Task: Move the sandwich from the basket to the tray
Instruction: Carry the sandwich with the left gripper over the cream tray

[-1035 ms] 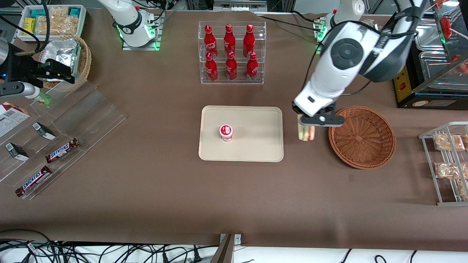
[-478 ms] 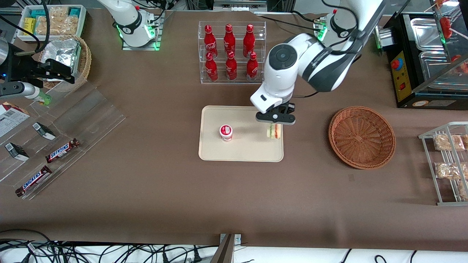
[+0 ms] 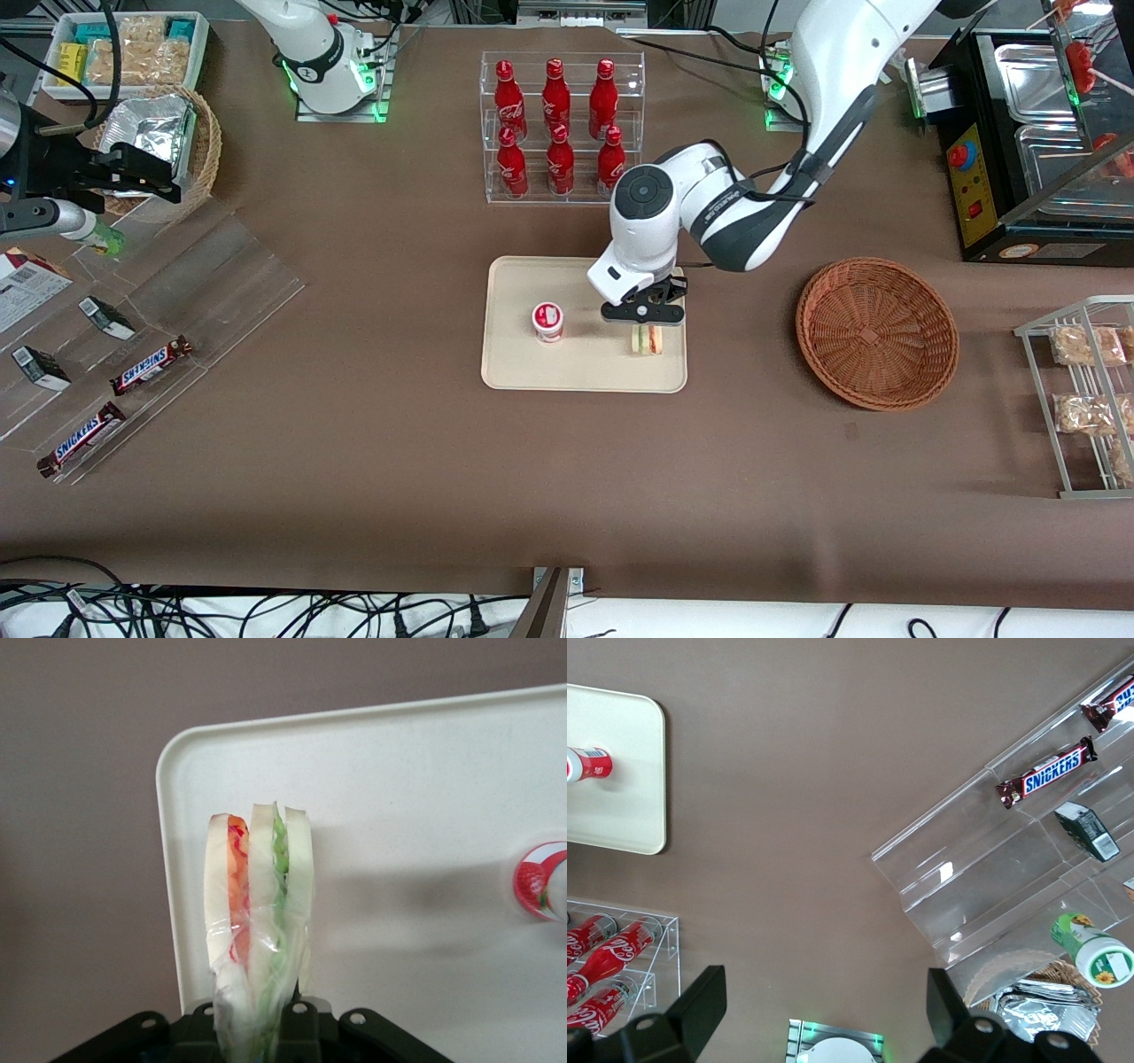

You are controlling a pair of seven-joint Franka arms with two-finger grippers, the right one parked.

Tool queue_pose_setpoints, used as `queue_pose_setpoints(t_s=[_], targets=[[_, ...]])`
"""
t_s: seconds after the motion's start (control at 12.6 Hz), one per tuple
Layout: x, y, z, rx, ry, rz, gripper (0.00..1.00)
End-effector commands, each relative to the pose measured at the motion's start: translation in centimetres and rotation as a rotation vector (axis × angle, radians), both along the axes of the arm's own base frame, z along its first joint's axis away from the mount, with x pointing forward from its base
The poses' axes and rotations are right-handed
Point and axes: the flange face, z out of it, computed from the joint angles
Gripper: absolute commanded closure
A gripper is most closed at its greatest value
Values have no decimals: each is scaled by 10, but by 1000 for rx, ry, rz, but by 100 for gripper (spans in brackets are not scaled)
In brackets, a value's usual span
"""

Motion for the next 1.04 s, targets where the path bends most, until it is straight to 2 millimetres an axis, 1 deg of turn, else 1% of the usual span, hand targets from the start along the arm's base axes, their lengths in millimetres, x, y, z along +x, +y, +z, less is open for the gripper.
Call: queue_pose_setpoints(t_s=[0.0, 0.24, 0.48, 0.56, 0.64, 0.8, 0.88, 0.96], targets=[[3, -8, -13, 16, -11, 3, 100], [-1, -12, -28, 29, -9, 5, 100], [-2, -11, -36, 34, -3, 28, 100], [-4, -12, -40, 33, 4, 40, 94], [-4, -12, -44, 36, 4, 70, 85], [-7, -14, -46, 36, 2, 111, 58], [-7, -14, -46, 36, 2, 111, 30], [-6, -13, -46, 36, 2, 113, 11]])
